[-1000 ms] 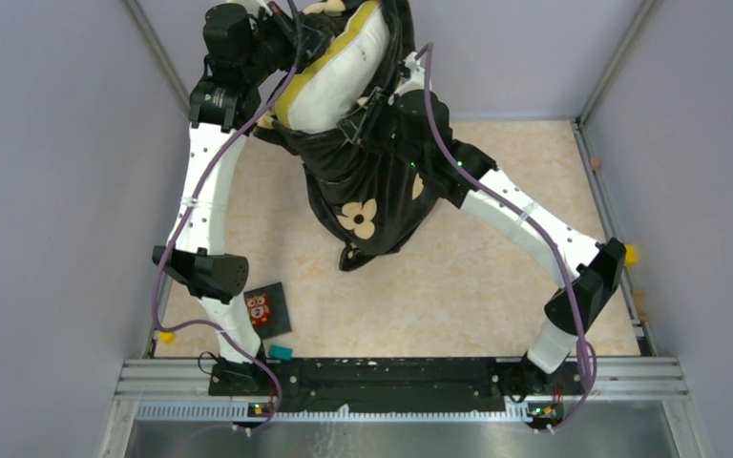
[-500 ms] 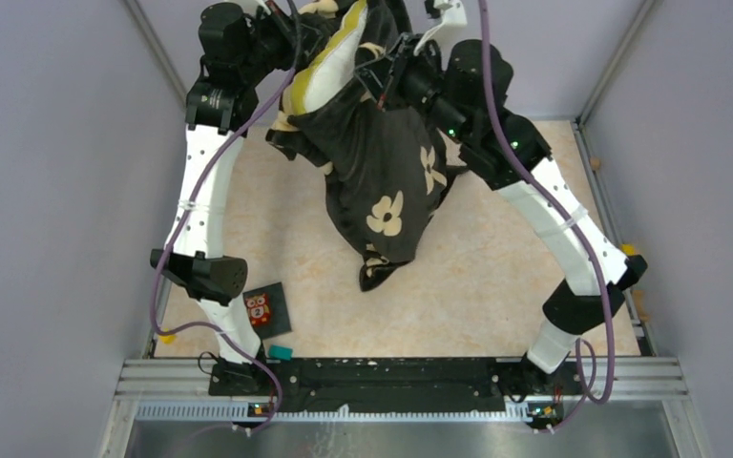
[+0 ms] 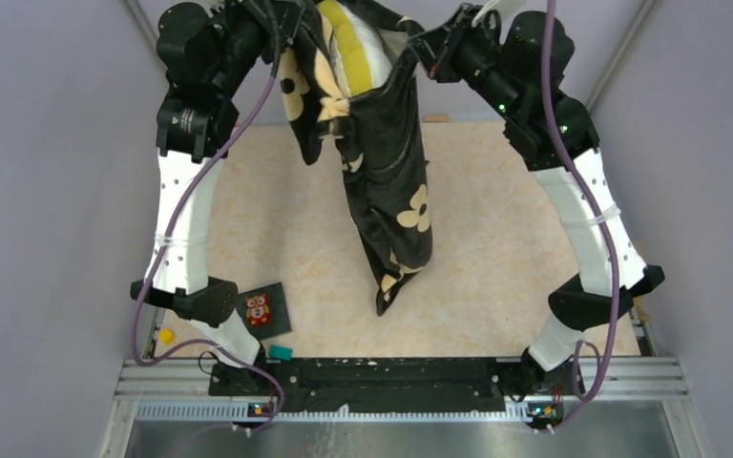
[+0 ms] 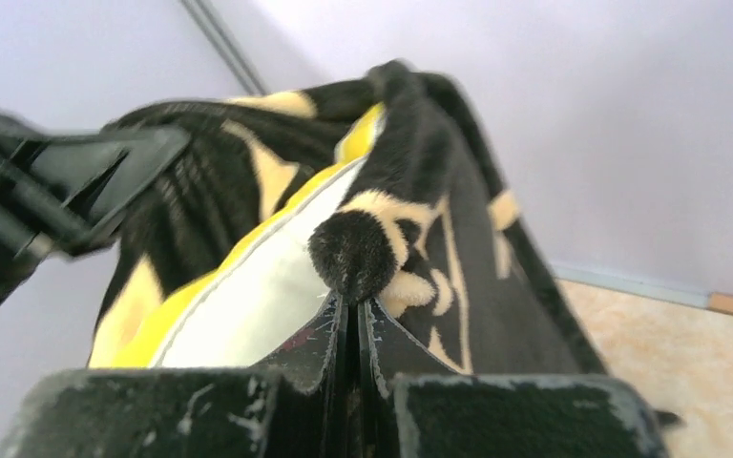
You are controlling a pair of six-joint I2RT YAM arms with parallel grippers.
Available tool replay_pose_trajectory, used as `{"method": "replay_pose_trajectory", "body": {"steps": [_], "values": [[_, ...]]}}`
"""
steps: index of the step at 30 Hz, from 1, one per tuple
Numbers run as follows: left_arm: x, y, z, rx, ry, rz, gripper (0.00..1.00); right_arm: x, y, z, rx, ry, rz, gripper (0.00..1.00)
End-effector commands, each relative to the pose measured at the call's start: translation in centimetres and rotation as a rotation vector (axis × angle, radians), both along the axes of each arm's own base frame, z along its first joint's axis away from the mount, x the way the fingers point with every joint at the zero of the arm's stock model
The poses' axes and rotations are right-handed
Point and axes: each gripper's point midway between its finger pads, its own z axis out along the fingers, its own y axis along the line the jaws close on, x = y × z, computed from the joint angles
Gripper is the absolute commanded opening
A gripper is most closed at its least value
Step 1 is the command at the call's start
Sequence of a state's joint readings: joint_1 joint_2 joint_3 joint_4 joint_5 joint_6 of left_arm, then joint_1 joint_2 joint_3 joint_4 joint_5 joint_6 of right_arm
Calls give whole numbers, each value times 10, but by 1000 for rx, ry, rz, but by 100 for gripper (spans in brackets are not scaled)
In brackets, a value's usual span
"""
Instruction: Put the pillow into the pillowcase
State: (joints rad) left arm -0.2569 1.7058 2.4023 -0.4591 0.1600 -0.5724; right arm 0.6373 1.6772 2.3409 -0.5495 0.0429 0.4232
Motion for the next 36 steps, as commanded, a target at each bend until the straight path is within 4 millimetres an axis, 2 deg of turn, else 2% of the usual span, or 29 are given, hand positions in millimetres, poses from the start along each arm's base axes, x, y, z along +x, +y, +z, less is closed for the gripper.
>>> {"method": "replay_pose_trajectory", "body": {"steps": [1,3,4,7,9,11,13,14,15,16,19,21,23,25,27,29,31,34,36], "values": [[-65,-38,64,-2,-264,-100,0,-2,-61,74,152,-156,-92,0],[-84,-82,58,28,-276,-222,0,3,-78,89,189,-189,-114,0],[-87,-93,57,29,-277,-255,0,3,-80,94,197,-201,-105,0],[-80,-94,66,4,-283,-235,0,-5,-80,104,210,-231,-83,0],[-66,-78,72,-10,-292,-159,0,-19,-76,109,218,-240,-36,0],[-40,-37,70,-61,-251,-73,0,-36,-57,108,207,-249,41,0],[-17,-1,58,-136,-169,-57,0,-46,-46,105,165,-260,37,0],[-10,2,51,-144,-143,-80,0,-45,-50,104,154,-254,14,0],[-10,-4,47,-144,-128,-117,0,-41,-61,106,151,-257,-29,0],[-14,-21,43,-138,-116,-192,0,-33,-75,108,156,-260,-65,0],[-29,-87,22,-96,-80,-372,0,0,-125,110,217,-241,-132,0],[-35,-119,11,-96,-53,-479,0,12,-136,108,234,-223,-141,0],[-32,-136,-2,-109,-7,-545,0,15,-131,105,230,-216,-114,0],[-25,-139,-11,-106,20,-537,0,13,-117,100,245,-195,-41,0],[-14,-126,-15,-96,33,-464,0,13,-97,92,224,-180,-5,0],[2,-98,-20,-111,63,-411,0,12,-69,79,188,-154,30,0],[29,-52,-35,-114,119,-318,0,10,-32,60,155,-112,97,0],[59,-2,-81,-90,257,-227,0,-1,31,25,64,-62,166,0],[69,16,-124,-62,371,-179,0,-2,68,-8,23,4,224,0]]}}
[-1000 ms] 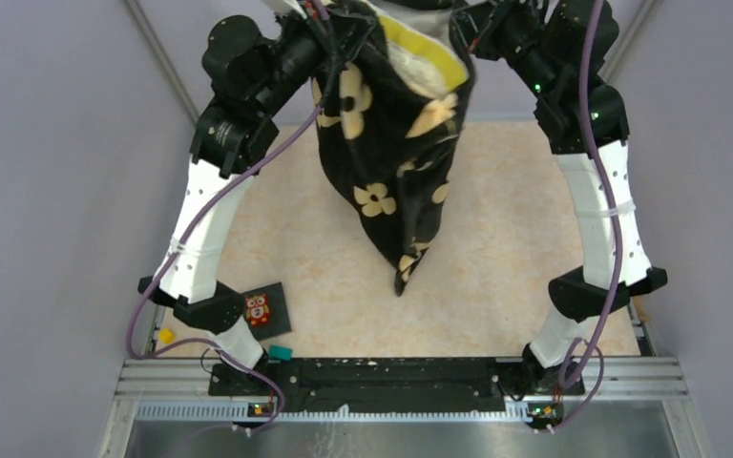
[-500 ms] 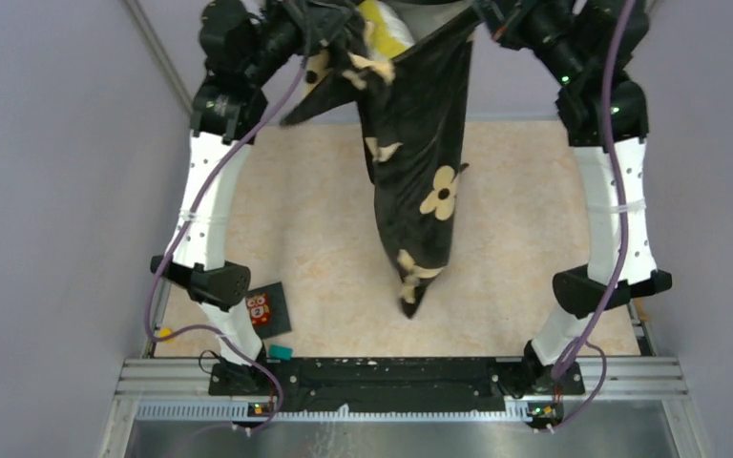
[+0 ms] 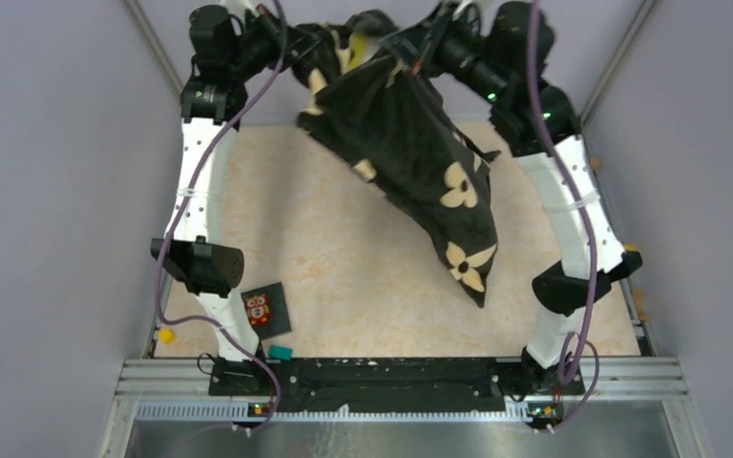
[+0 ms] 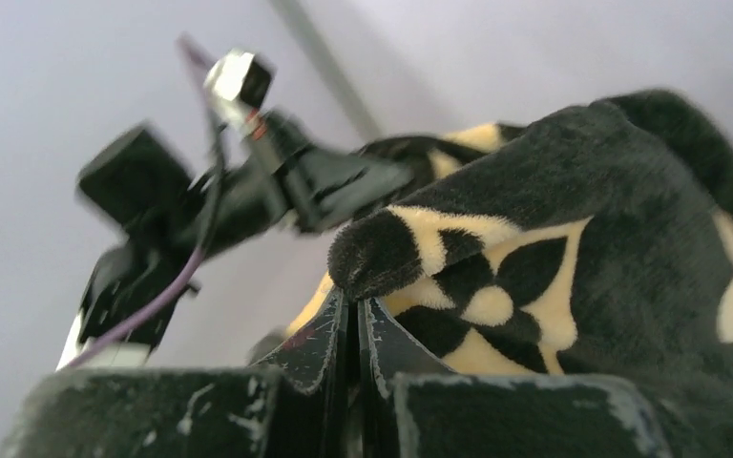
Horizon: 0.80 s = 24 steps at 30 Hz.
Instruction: Put the pillow into the pillowcase
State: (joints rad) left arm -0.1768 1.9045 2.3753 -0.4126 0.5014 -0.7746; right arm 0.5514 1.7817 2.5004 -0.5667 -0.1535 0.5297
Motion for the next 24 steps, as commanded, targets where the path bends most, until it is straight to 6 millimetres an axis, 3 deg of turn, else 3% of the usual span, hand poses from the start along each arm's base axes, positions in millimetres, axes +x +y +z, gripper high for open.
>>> {"method": "replay_pose_trajectory", "body": {"steps": [1,4,6,8,12,15,18,20,22,24], "values": [[9,57,-54,84,141,117,0,-11,77,-39,-66,17,136,0],[10,68,-127,171,275,168,0,-3,114,-91,-91,132,235,0],[3,68,-170,196,355,170,0,5,128,-120,-128,186,240,0],[-8,62,-229,210,471,168,0,19,132,-145,-156,238,221,0],[-31,17,-297,196,570,108,0,49,123,-175,-183,307,177,0],[-45,-43,-326,209,610,-22,0,58,113,-187,-204,340,151,0],[-44,-73,-345,197,648,-97,0,52,112,-194,-235,345,145,0],[-42,-64,-356,234,684,-60,0,49,111,-209,-262,364,141,0],[-42,-35,-365,312,708,59,0,48,109,-234,-298,402,139,0],[-52,4,-373,367,753,173,1,45,106,-274,-344,462,140,0]]}}
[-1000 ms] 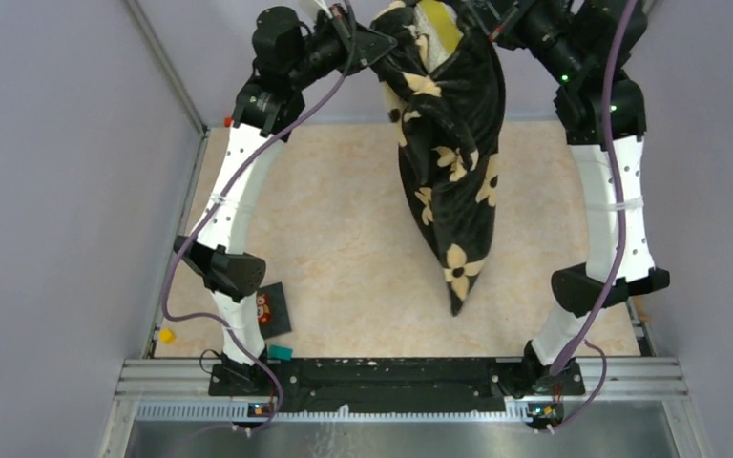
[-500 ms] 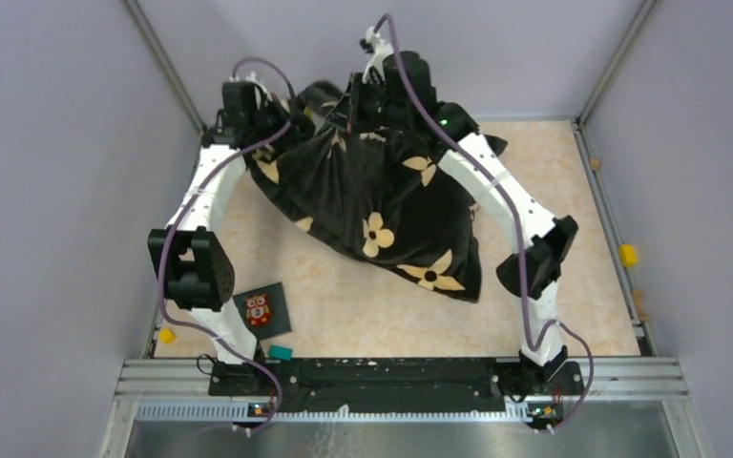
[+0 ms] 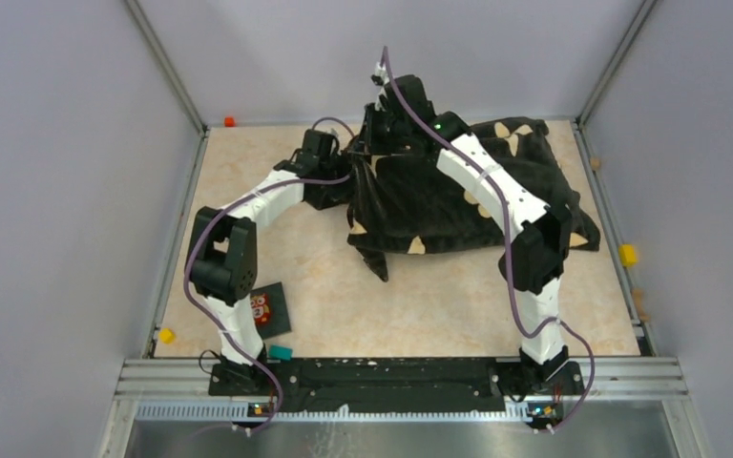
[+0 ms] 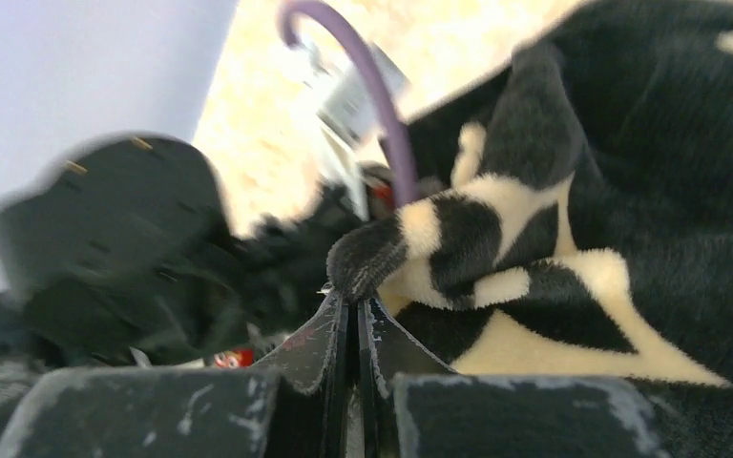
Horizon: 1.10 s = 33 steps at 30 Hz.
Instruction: Put the pillow into the pillowcase
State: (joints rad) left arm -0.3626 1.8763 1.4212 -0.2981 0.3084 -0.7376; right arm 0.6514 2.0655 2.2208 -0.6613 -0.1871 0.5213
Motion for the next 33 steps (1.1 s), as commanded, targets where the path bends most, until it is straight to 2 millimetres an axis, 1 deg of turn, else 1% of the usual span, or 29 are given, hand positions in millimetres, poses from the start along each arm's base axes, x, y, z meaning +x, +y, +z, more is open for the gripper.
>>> {"method": "replay_pose_trajectory", "body": {"steps": [1,2,3,4,5,6,8,9,10,12,13,14,15,17,18,21,24,26,27,28,29,30,31,32,33], "values": [[-5,75,5,158,-9,164,5,-8,0,-5,19,-46,16,0],[-9,94,3,192,-9,200,6,-11,-1,-21,6,-22,20,0],[-12,114,3,226,-17,235,9,-13,-2,-34,0,-6,19,0],[-16,133,2,258,-20,269,14,-16,-5,-47,-10,13,15,0],[-18,152,2,288,-25,310,18,-18,-8,-54,-13,22,10,0],[-18,173,2,309,-26,352,23,-20,-11,-64,-22,36,3,0],[-14,195,4,325,-41,380,45,-22,-17,-78,-28,56,-6,0],[-11,200,6,321,-41,377,56,-24,-19,-85,-34,67,-5,0],[-11,199,6,316,-29,355,60,-26,-21,-93,-49,79,-6,0],[-10,191,7,292,-9,308,66,-27,-25,-105,-72,93,-13,0],[-10,187,2,278,1,294,69,-27,-27,-110,-81,99,-17,0],[-9,188,-3,283,6,297,73,-26,-29,-116,-93,108,-23,0],[-6,189,-7,282,8,302,76,-25,-33,-121,-111,113,-36,0],[6,184,-14,255,4,280,82,-22,-46,-128,-140,123,-69,0],[13,180,-19,240,13,273,83,-21,-53,-124,-135,116,-80,0],[36,179,-34,234,28,295,82,-26,-75,-122,-157,107,-103,0],[56,178,-45,224,22,310,80,-37,-88,-117,-178,97,-114,0],[71,166,-44,171,-32,283,78,-44,-96,-116,-191,96,-125,0],[74,160,-46,158,-38,269,76,-46,-100,-116,-198,94,-132,0],[78,154,-52,158,-28,257,75,-49,-105,-117,-205,98,-138,0],[81,148,-52,159,-32,245,73,-51,-109,-116,-205,99,-142,0],[84,143,-62,164,-16,234,69,-53,-112,-116,-204,104,-146,0],[88,140,-66,169,-12,231,63,-54,-115,-115,-199,104,-149,0],[92,138,-71,168,-3,233,53,-54,-116,-111,-191,99,-151,0],[96,137,-74,164,-1,237,39,-54,-118,-106,-188,94,-152,0]]}}
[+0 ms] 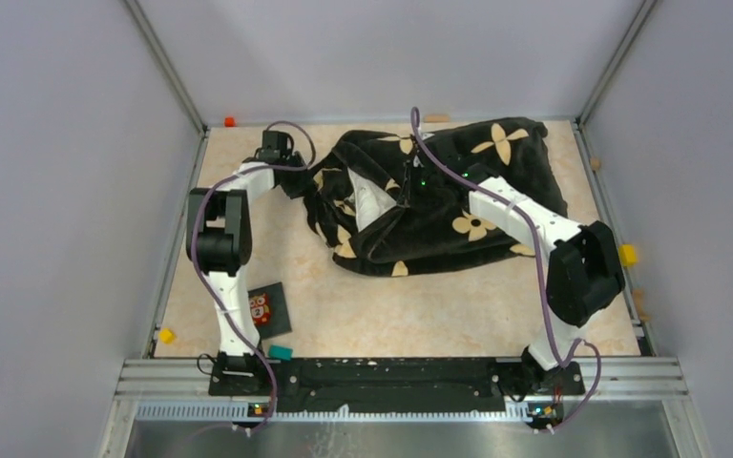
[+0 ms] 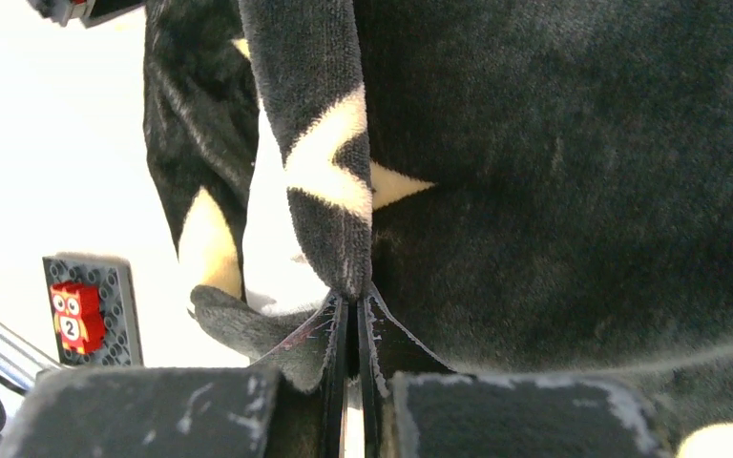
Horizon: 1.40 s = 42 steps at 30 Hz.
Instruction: Put the pillow into the pillowcase
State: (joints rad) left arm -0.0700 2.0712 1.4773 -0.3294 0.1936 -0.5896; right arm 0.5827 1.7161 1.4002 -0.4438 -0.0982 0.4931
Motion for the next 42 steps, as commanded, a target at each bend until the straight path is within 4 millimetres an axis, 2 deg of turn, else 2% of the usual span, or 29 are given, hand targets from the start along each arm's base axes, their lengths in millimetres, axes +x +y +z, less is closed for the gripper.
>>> {"method": "replay_pose_trajectory", "body": {"steps": [1,2,3,5,9,10,12,13,14,15,16,17,19,20,23,26,28,31,34,36,42], "values": [[38,-22,14,-31,-99,-30,26,3,-15,34,10,-78,-23,0],[43,-20,23,-22,-111,-26,10,2,-17,42,9,-92,-24,0],[47,-17,36,2,-133,-18,1,2,-20,49,7,-102,-28,0],[55,-4,77,76,-216,10,0,3,-28,64,11,-121,-34,0],[58,42,173,316,-386,122,0,7,-47,94,37,-160,-52,0],[59,48,192,345,-437,129,0,8,-49,100,45,-167,-56,0],[62,55,222,389,-497,135,0,11,-49,112,53,-188,-55,0],[69,54,219,399,-489,109,2,14,-47,116,62,-194,-48,0],[81,49,227,389,-494,78,7,18,-42,121,76,-200,-40,0],[89,45,225,370,-469,56,11,23,-35,117,86,-182,-21,0],[93,42,214,355,-419,37,17,25,-25,116,99,-170,2,0],[95,38,203,333,-374,26,28,28,-13,112,107,-162,24,0],[86,32,185,301,-304,13,60,33,14,107,106,-157,74,0],[79,30,176,290,-281,5,69,37,28,103,104,-152,95,0],[56,31,171,281,-299,4,78,47,71,90,115,-131,157,0],[28,33,165,280,-303,-3,77,58,107,76,135,-96,195,0],[6,41,146,307,-238,7,76,61,126,67,143,-75,219,0],[-23,34,110,261,-158,-17,72,58,143,56,135,-68,241,0],[-52,11,75,138,-54,-60,67,59,140,41,116,-61,213,0],[-66,4,54,117,-6,-68,64,59,132,28,82,-53,193,0],[-79,-11,22,120,50,-79,56,53,123,19,76,-53,179,0]]}}
